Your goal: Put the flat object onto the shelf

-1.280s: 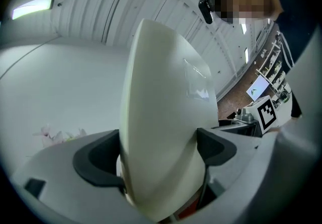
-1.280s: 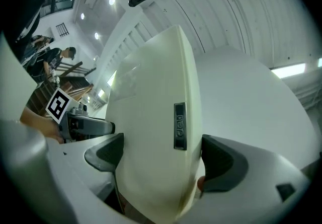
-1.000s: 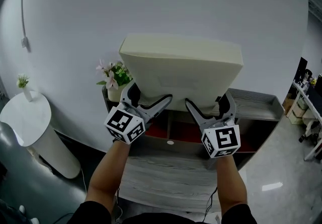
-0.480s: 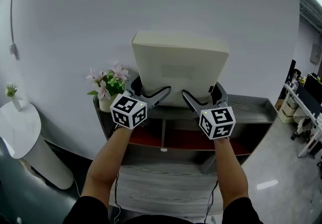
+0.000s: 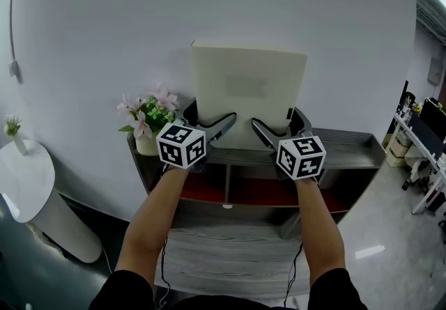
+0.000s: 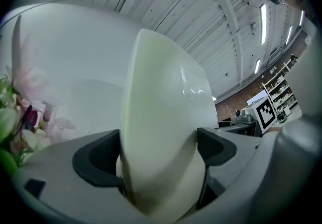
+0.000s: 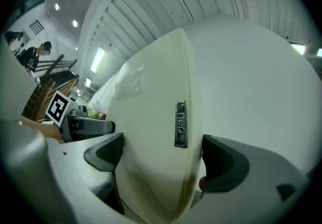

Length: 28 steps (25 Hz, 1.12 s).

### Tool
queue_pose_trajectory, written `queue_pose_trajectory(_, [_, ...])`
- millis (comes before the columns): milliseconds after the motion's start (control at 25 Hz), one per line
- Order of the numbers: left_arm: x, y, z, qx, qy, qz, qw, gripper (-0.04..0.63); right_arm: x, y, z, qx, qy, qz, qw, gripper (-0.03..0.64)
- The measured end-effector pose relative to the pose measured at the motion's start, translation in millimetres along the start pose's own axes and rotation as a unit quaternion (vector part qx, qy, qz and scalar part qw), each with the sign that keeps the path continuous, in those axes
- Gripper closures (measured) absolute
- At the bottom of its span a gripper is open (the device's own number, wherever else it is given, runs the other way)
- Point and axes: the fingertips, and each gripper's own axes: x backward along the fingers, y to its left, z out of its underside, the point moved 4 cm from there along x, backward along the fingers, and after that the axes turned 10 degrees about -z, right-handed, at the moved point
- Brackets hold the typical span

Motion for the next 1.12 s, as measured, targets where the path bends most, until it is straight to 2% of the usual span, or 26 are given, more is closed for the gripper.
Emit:
queue_pose_trajectory(200, [-4,5,1,0.014,-0.007,0.004,0.9999,0.123,-4,-5,3,-0.022,-0.012,-0.001,1.000,0.141])
queue_pose_trajectory(360, [0,3,0,0.011,-0.015,-0.009,0.9998,0.120,-2,-3,5,-0.016,-0.010,0.000,1.000,0.141])
queue_pose_trajectory(600, [14,2,-2,-0.017,-0.033,-0.057,0.9977,0.120,-2,-1,11,-0.004,0.012,0.001,1.000,0.141])
queue_pose_trajectory(880, [26,-11,-2,-0.039,-0.035,-0.067,0.9964,0.120,8,5,4,0.017,0.002,0.024,1.000,0.140])
queue_pose_trajectory(1120, [35,-26,-3,-0.063,-0.047,-0.073,0.9942,0.120,17,9,6,0.027,0.007,0.028,0.999,0.141])
